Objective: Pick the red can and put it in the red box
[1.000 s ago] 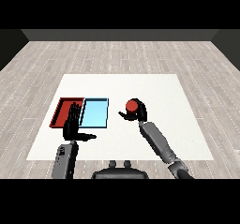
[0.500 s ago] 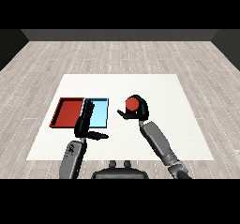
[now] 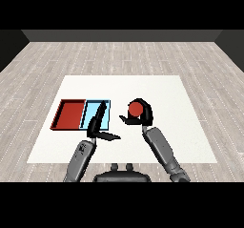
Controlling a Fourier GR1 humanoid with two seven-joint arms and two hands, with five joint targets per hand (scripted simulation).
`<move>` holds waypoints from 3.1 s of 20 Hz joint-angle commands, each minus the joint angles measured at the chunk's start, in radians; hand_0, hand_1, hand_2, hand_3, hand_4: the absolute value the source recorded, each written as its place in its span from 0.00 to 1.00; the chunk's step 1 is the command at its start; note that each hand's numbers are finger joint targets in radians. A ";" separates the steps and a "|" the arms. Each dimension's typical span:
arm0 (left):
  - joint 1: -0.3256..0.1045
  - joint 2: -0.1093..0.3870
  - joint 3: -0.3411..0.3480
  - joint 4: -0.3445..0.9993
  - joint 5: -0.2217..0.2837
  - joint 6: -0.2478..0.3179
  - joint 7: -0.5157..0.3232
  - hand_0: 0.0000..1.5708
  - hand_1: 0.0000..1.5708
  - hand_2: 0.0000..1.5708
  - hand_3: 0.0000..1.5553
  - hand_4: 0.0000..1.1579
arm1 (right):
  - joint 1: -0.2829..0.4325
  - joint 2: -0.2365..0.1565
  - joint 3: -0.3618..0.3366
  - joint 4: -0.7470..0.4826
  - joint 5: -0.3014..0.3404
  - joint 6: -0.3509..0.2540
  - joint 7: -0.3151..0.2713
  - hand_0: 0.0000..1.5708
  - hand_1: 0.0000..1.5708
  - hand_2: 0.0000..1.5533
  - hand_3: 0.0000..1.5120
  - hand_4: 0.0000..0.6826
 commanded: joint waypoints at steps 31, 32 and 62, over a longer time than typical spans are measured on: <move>-0.194 -0.001 -0.236 0.353 0.241 0.196 -0.113 0.00 0.00 0.00 0.00 0.00 | 0.057 0.049 0.099 -0.084 -0.061 0.035 -0.082 0.94 0.94 0.92 0.93 0.94; -0.168 -0.001 -0.192 0.371 0.229 0.121 -0.127 0.00 0.00 0.00 0.00 0.00 | 0.078 0.049 0.088 -0.113 -0.020 0.038 -0.058 0.95 0.95 0.93 0.93 0.94; -0.242 0.000 -0.241 0.424 0.368 0.449 -0.196 1.00 1.00 0.99 0.95 0.98 | -0.076 0.049 0.253 0.035 -0.134 -0.150 -0.135 0.95 0.95 0.93 0.92 0.94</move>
